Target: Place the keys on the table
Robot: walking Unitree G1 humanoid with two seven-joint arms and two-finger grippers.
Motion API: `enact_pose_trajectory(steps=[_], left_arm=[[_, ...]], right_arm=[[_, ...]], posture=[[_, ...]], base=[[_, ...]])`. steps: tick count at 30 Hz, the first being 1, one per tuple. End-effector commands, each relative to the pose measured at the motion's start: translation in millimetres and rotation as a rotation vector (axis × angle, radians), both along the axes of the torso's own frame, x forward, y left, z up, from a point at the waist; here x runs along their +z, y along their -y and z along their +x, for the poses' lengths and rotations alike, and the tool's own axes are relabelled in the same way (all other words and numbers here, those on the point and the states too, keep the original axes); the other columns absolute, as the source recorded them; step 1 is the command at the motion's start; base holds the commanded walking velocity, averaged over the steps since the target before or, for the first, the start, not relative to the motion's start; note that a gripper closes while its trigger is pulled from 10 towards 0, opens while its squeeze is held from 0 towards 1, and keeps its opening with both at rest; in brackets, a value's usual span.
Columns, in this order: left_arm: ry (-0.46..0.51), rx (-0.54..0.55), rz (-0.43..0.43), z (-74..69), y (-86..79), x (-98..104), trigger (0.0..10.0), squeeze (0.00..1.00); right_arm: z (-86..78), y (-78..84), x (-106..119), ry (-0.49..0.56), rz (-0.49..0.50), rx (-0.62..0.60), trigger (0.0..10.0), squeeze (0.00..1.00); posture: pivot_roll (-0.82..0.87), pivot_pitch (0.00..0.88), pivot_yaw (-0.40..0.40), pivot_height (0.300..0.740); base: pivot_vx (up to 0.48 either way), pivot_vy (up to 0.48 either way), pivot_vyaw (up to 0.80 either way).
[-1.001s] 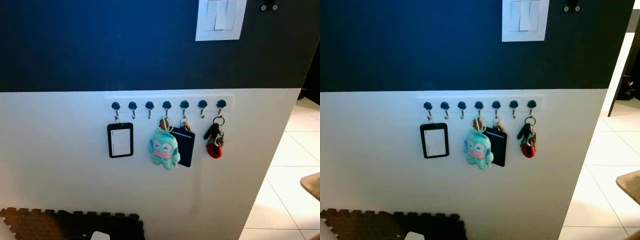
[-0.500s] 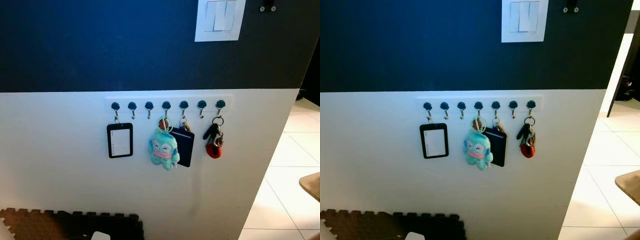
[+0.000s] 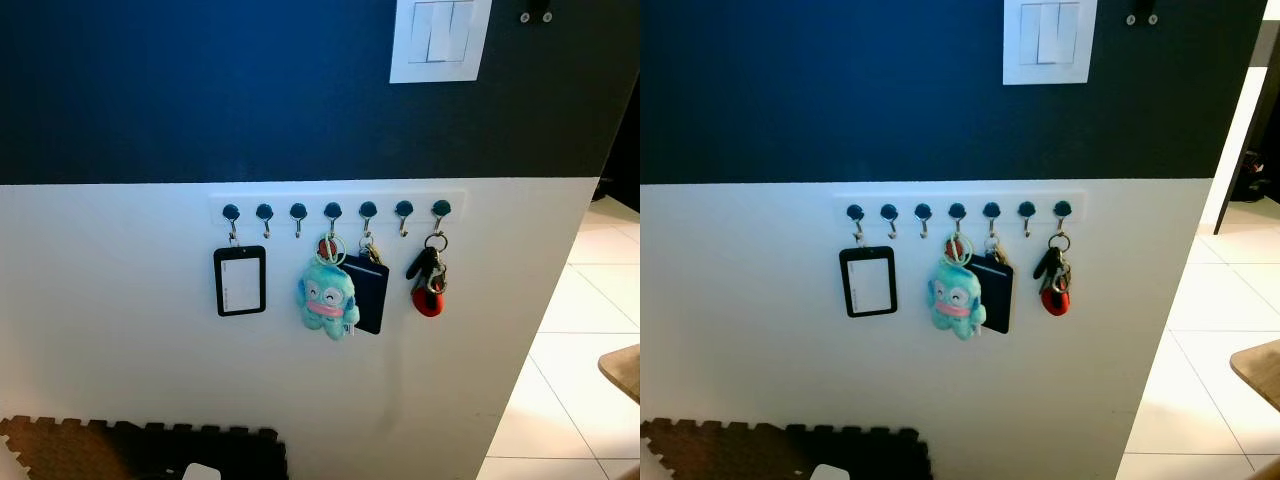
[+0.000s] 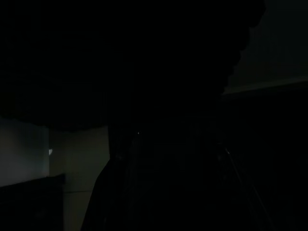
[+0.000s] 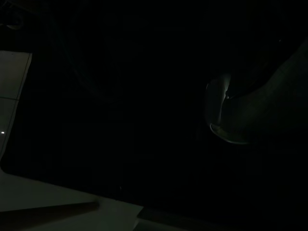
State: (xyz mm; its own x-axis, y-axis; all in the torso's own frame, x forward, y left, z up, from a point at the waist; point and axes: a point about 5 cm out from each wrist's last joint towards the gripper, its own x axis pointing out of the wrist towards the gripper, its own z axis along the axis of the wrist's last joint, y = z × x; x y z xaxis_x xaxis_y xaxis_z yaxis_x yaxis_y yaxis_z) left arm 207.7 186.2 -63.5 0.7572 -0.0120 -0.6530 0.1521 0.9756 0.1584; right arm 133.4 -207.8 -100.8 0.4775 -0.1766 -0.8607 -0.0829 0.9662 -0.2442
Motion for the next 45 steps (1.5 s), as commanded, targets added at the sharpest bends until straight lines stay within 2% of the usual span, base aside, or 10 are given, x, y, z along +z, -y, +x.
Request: enact_pose_trajectory(steps=[1,10,16,19,26,32,34,45], left_arm=[[-0.016,-0.003,0.011,-3.9,-3.3,-2,10.0,0.00],[-0.007,-0.002,0.009,-2.7,-4.5,-1,10.0,0.00],[-0.006,-0.007,0.008,-3.4,-5.0,-1,10.0,0.00],[-0.007,-0.014,0.011,-3.3,-6.8,-1,10.0,0.00],[-0.004,-0.019,0.016,-2.6,-8.3,0,10.0,0.00],[0.013,-0.033,-0.003,-1.5,-6.4,1,10.0,0.00],[0.019,-0.034,-0.013,-0.7,-5.6,2,10.0,0.00],[0.028,-0.030,-0.037,-1.4,-4.6,2,10.0,0.00]], right_arm=[[-1.4,-6.3,-2,-0.008,0.017,0.004,10.0,0.00],[-0.2,-14.1,-2,-0.007,0.025,0.013,10.0,0.00],[-1.3,-14.4,-3,-0.021,0.043,0.019,10.0,0.00],[-3.6,-16.1,-4,-0.037,0.041,0.063,10.0,0.00],[-2.7,-16.9,-4,-0.026,0.037,0.055,10.0,0.00],[3.6,-8.5,0,0.033,0.030,-0.009,10.0,0.00],[6.8,-2.6,3,0.064,0.040,-0.065,10.0,0.00],[12.5,7.8,7,0.105,0.047,-0.130,10.0,0.00]], posture=[[-0.01,0.018,0.044,0.740],[0.00,0.014,0.044,0.740],[0.00,0.013,0.045,0.740],[0.01,0.009,0.046,0.740],[0.01,0.000,0.049,0.740],[0.00,0.000,0.050,0.740],[0.00,0.000,0.048,0.740],[-0.01,0.000,0.046,0.740]], base=[[0.000,0.000,0.00],[0.000,0.000,0.00],[0.000,0.000,0.00],[0.000,0.000,0.00],[0.000,0.000,0.00],[0.000,0.000,0.00],[0.000,0.000,0.00],[0.000,0.000,0.00]])
